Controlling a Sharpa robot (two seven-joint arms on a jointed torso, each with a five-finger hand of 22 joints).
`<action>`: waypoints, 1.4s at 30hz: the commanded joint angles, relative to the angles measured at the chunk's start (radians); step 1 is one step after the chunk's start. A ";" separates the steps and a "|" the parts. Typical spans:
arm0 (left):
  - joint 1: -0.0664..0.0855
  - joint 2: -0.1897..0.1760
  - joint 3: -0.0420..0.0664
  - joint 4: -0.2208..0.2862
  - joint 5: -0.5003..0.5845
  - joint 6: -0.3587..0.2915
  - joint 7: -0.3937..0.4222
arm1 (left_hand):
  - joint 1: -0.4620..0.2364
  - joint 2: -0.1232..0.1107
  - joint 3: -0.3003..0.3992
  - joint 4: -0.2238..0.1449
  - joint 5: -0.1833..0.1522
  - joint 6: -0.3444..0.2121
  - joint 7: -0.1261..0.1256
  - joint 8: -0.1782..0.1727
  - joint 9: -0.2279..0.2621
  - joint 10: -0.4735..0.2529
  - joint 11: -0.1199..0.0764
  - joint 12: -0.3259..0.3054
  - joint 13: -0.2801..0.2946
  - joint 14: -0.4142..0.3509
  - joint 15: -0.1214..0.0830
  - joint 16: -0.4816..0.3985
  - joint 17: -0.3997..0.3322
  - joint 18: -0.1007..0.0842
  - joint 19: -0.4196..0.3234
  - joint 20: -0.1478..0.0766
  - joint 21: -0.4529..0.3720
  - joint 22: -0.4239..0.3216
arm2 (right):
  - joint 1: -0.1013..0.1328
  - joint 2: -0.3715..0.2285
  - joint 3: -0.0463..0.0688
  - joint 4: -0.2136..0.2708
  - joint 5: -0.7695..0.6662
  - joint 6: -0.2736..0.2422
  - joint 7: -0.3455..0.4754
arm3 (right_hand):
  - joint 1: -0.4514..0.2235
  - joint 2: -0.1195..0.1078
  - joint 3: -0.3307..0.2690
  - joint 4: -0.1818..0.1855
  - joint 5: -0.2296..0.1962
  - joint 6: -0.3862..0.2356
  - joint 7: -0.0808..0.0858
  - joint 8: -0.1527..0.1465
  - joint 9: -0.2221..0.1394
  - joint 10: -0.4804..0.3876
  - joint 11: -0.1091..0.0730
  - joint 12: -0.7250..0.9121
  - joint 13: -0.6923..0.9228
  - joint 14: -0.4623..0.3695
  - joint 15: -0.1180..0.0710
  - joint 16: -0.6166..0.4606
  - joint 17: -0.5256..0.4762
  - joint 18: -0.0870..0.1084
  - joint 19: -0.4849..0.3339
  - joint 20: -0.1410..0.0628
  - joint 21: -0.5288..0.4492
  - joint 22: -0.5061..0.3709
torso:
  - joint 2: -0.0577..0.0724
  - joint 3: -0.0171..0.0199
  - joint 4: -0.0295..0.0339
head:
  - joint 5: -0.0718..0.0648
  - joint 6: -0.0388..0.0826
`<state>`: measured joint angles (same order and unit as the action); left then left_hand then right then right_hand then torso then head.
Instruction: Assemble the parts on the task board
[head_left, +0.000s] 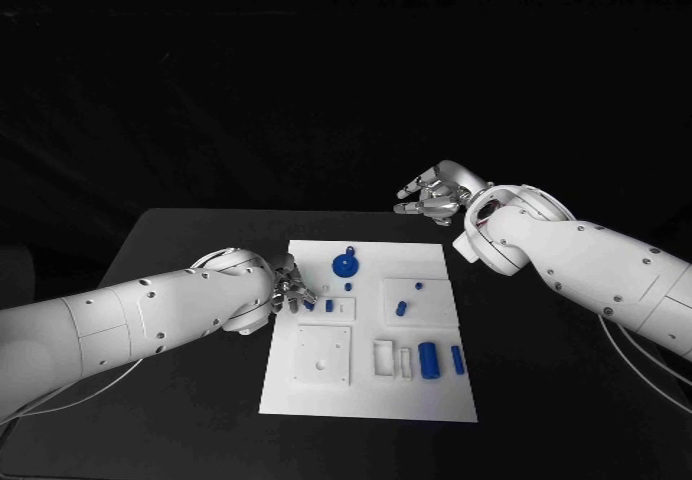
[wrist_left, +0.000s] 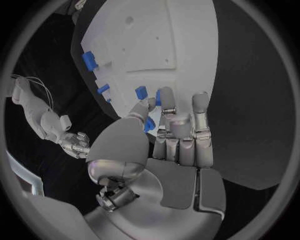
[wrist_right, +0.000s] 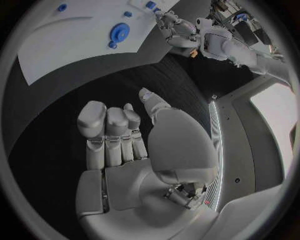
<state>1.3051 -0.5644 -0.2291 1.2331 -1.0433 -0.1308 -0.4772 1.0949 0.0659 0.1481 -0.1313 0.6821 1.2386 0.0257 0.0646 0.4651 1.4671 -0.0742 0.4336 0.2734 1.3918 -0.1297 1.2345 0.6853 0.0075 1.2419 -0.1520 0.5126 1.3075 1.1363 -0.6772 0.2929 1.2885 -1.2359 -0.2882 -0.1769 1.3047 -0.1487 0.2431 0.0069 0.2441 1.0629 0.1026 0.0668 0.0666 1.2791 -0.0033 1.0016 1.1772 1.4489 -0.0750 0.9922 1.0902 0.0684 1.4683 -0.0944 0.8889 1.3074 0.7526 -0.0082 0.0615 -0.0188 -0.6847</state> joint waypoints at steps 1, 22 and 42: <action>-0.002 0.003 -0.001 -0.001 -0.010 0.033 -0.003 | 0.001 0.007 0.096 -0.091 0.005 0.053 -0.043 0.006 0.338 0.039 -0.005 0.007 -0.001 0.003 -0.003 -0.004 0.001 0.010 0.003 0.000 0.006 0.019 | -0.001 0.000 0.000 0.002 0.001 0.007 0.008 | -0.004 0.005 -0.004 0.002 0.006 -0.006 0.003 -0.004 -0.001 0.000 0.000 -0.001 -0.001 0.003 0.003 -0.003 0.000 0.014 0.031 0.005 -0.006 0.114 | -0.001 -0.0001 -0.0006 | 0.000 0.000; -0.002 0.004 -0.001 -0.003 -0.013 0.057 -0.011 | 0.001 0.008 0.096 -0.093 0.004 0.053 -0.042 0.006 0.336 0.039 -0.003 0.005 -0.003 0.001 -0.002 -0.008 -0.001 0.009 0.001 0.000 0.005 0.019 | -0.001 0.003 0.000 0.001 0.002 0.008 0.008 | -0.003 0.005 -0.004 0.001 0.006 -0.007 0.003 -0.004 -0.001 0.000 0.000 -0.001 -0.001 0.003 0.003 -0.004 0.000 0.014 0.032 0.005 -0.006 0.114 | 0.000 0.0008 -0.0011 | 0.007 -0.004; -0.002 0.012 -0.002 -0.016 -0.022 0.083 -0.020 | -0.003 0.011 0.088 -0.086 -0.019 0.059 -0.045 0.007 0.334 0.041 -0.002 0.012 -0.001 0.004 -0.003 -0.004 0.012 0.008 0.001 0.000 0.004 0.018 | -0.001 0.003 0.000 0.001 0.002 0.009 0.008 | -0.003 0.005 -0.004 0.001 0.006 -0.007 0.003 -0.004 -0.001 0.000 0.000 -0.001 -0.001 0.003 0.003 -0.004 0.000 0.014 0.032 0.005 -0.006 0.114 | 0.001 0.0024 -0.0023 | 0.005 -0.007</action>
<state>1.3083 -0.5549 -0.2269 1.2181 -1.0560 -0.0873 -0.4839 1.0920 0.0687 0.1453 -0.1340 0.6650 1.2431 0.0301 0.0675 0.5580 1.4669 -0.0704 0.4422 0.2711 1.3951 -0.1264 1.2295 0.6961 0.0075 1.2419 -0.1520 0.5126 1.3079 1.1358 -0.6746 0.2929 1.2876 -1.2338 -0.2877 -0.1765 1.3047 -0.1487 0.2431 0.0069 0.2441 1.0609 0.1046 0.0668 0.0666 1.2791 -0.0033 1.0016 1.1773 1.4488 -0.0750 0.9922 1.0902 0.0684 1.4683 -0.0945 0.8889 1.3073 0.7529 -0.0066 0.0599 -0.0133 -0.6913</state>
